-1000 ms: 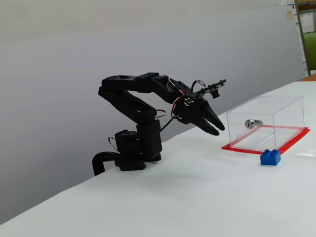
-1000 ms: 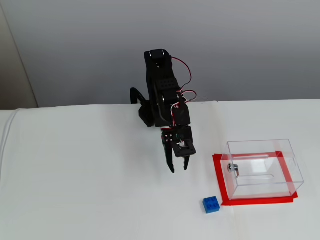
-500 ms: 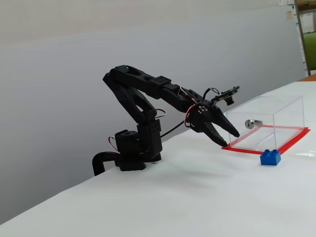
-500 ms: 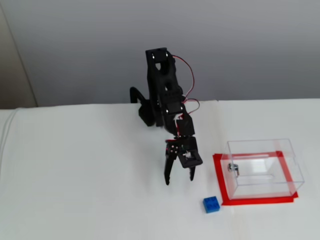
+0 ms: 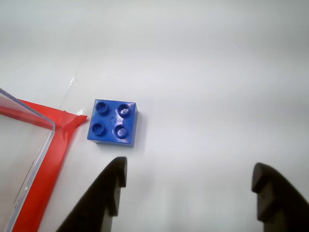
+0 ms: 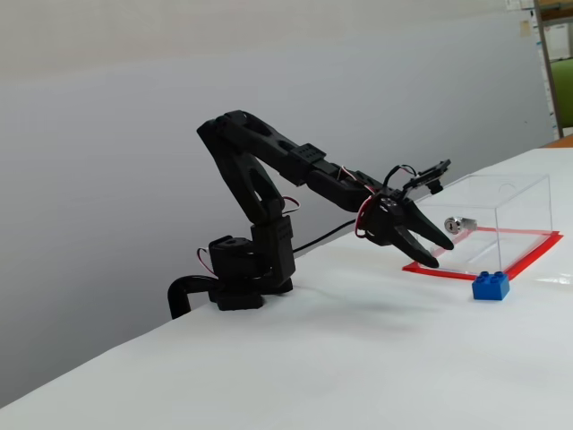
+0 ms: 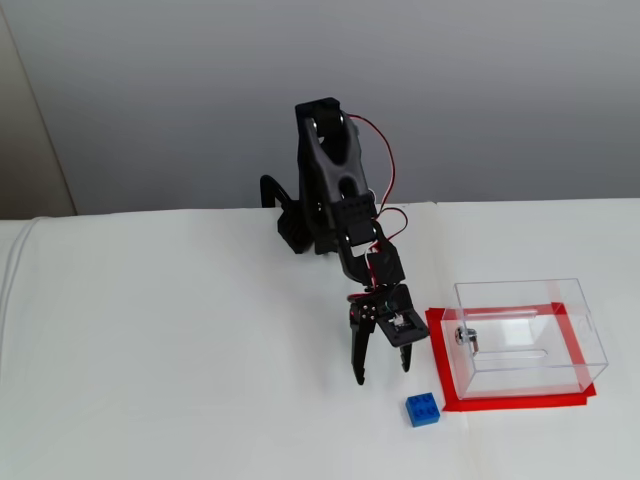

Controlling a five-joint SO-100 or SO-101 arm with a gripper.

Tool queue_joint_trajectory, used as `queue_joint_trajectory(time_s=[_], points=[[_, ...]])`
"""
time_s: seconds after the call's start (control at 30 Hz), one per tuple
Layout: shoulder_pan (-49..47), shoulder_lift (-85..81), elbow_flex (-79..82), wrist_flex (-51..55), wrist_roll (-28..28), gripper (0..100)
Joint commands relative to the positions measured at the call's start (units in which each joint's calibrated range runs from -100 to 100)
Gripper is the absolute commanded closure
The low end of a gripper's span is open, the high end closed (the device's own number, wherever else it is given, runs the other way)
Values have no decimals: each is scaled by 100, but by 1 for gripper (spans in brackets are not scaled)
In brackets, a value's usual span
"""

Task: Pick the blue lego brick and place it into the transparent box

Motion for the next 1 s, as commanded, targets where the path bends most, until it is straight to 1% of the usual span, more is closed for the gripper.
queue_joint_trajectory(time_s=[0.0, 0.37, 0.67, 0.97], points=[[-104, 119, -685, -170, 63, 72], [-186, 908, -1327, -170, 31, 72], [-430, 1265, -1453, -170, 26, 72], [-444, 1460, -1453, -187, 16, 72]])
